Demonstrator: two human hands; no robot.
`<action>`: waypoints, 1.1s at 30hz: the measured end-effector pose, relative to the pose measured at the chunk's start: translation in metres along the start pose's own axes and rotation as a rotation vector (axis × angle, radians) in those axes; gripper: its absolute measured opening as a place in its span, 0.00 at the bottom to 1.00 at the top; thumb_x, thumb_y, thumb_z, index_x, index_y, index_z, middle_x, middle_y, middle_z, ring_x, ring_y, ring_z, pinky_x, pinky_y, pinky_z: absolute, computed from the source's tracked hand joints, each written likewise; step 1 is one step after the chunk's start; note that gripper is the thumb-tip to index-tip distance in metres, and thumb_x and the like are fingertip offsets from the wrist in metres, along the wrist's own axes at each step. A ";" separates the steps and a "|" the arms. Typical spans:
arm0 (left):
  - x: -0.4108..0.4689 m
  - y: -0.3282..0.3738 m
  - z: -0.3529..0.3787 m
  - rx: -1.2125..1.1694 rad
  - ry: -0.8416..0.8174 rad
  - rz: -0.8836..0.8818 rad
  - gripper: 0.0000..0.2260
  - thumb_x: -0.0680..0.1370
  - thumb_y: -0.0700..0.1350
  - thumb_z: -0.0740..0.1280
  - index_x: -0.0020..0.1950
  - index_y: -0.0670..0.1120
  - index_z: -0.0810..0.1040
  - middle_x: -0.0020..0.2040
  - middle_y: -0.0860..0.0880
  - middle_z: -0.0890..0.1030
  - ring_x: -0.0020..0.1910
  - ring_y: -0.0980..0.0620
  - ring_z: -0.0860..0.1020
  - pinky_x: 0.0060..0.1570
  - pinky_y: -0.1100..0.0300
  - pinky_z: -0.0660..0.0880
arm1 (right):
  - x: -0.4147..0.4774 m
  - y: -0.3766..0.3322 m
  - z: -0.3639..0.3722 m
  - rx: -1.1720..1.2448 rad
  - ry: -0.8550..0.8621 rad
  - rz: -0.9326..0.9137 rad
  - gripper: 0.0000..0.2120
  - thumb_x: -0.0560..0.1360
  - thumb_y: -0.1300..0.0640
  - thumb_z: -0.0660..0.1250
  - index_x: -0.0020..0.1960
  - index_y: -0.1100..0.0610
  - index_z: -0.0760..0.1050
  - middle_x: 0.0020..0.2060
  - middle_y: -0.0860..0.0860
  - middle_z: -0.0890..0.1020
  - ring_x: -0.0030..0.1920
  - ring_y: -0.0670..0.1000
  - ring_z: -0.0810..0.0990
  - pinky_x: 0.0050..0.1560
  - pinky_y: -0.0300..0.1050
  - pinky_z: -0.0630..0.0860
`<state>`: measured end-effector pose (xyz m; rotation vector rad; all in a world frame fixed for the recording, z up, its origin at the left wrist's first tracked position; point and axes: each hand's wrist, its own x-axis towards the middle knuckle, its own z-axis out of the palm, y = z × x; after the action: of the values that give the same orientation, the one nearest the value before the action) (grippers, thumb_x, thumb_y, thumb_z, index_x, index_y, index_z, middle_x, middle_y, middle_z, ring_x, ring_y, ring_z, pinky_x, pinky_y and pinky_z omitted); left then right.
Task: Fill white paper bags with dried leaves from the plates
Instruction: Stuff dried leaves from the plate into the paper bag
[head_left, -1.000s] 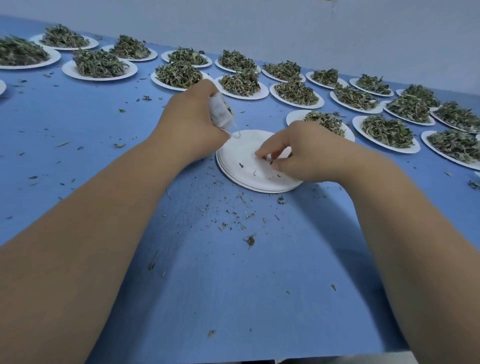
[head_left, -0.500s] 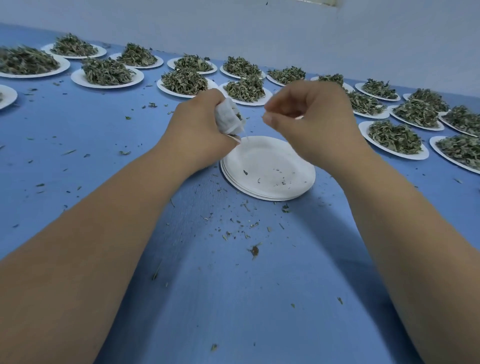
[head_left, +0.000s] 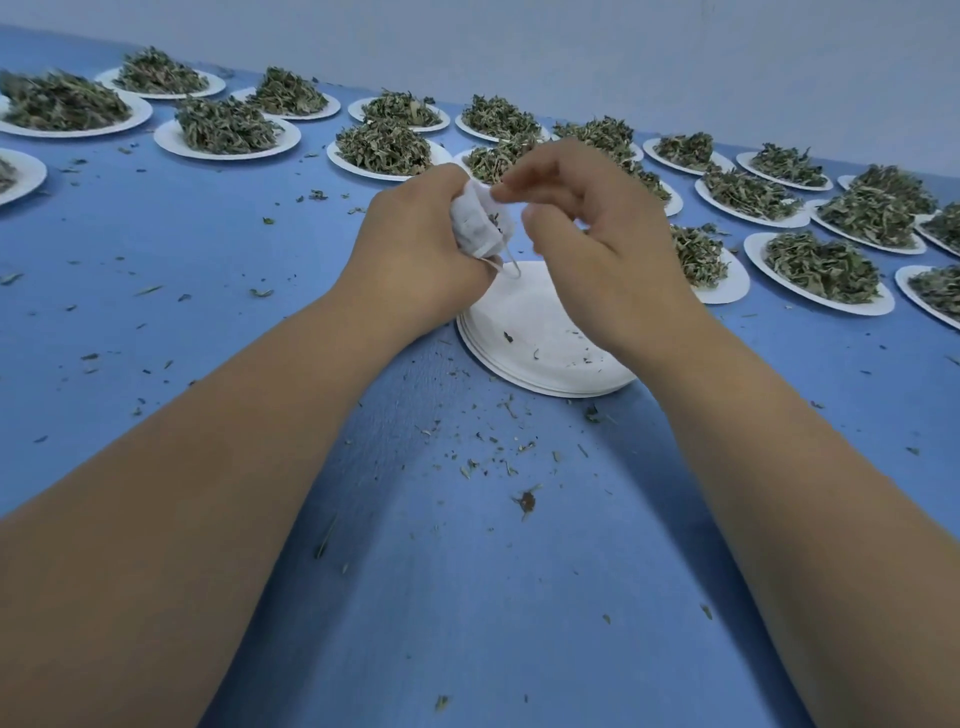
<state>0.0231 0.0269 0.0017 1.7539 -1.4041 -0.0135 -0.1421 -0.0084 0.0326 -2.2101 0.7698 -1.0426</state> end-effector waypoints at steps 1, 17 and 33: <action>0.000 0.000 0.000 0.002 -0.004 0.004 0.11 0.71 0.51 0.73 0.49 0.50 0.77 0.42 0.56 0.78 0.40 0.57 0.75 0.35 0.71 0.68 | 0.000 0.001 0.001 -0.040 0.037 -0.027 0.14 0.75 0.61 0.60 0.56 0.52 0.80 0.58 0.39 0.81 0.60 0.46 0.77 0.56 0.43 0.74; -0.001 0.002 -0.009 0.131 0.063 0.219 0.07 0.72 0.50 0.60 0.37 0.59 0.63 0.34 0.59 0.73 0.32 0.62 0.72 0.28 0.64 0.65 | -0.004 -0.001 -0.001 0.006 -0.210 0.029 0.17 0.72 0.59 0.61 0.55 0.56 0.84 0.78 0.46 0.66 0.78 0.39 0.60 0.76 0.42 0.61; 0.005 0.000 -0.016 -0.016 -0.112 0.035 0.16 0.67 0.57 0.77 0.42 0.48 0.78 0.37 0.57 0.80 0.33 0.55 0.73 0.36 0.61 0.71 | -0.003 0.012 -0.010 -0.506 -0.496 0.021 0.05 0.75 0.58 0.74 0.45 0.49 0.87 0.37 0.38 0.82 0.40 0.36 0.78 0.41 0.23 0.67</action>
<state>0.0327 0.0320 0.0145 1.7381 -1.5108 -0.1061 -0.1550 -0.0164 0.0280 -2.7134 0.8854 -0.2631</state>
